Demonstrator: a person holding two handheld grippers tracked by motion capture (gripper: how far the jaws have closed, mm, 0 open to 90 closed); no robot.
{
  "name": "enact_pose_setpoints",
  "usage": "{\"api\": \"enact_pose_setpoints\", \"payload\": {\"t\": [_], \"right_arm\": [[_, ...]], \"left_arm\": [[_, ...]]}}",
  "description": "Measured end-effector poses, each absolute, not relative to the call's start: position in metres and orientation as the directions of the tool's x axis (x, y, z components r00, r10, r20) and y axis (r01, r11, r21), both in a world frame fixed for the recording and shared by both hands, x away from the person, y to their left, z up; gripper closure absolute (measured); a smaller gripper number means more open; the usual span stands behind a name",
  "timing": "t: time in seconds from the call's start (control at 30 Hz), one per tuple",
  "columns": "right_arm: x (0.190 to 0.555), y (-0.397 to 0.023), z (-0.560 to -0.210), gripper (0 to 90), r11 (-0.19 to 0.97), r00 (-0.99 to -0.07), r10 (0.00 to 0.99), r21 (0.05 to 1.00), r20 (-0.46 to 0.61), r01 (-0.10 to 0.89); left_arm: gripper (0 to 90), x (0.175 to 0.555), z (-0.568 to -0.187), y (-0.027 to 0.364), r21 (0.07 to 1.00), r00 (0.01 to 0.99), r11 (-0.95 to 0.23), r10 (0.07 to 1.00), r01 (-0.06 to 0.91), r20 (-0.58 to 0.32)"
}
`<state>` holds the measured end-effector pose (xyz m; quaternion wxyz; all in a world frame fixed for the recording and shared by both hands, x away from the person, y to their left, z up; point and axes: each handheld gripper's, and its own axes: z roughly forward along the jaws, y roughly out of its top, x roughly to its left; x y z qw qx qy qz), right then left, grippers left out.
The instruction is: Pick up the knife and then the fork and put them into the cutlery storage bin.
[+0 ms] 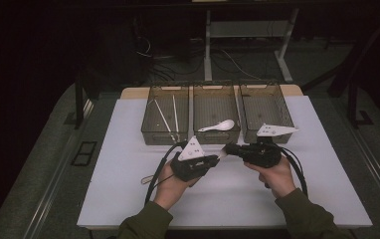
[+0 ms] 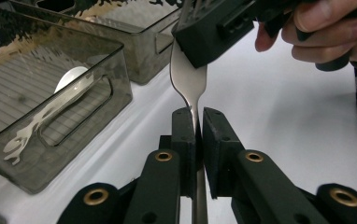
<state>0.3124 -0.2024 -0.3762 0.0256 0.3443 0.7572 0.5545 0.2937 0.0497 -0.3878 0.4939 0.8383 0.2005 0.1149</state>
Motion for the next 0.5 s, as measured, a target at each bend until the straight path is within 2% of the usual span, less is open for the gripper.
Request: {"api": "enact_pose_setpoints", "payload": {"t": [0.2, 0.5], "right_arm": [[0.317, -0.219, -0.369, 87.7, 0.124, -0.741, 0.588, 0.868, 0.325, 0.480], [0.336, -0.273, -0.343, 87.7, 0.051, -0.658, 0.698, 0.897, 0.283, 0.440]], "left_arm": [[59.5, 0.289, -0.389, 0.068, 0.875, 0.882, -0.410, 0.468, 0.259, -0.042], [41.3, 0.281, -0.399, 0.114, 0.865, 0.876, -0.393, 0.473, 0.312, -0.101]]}}
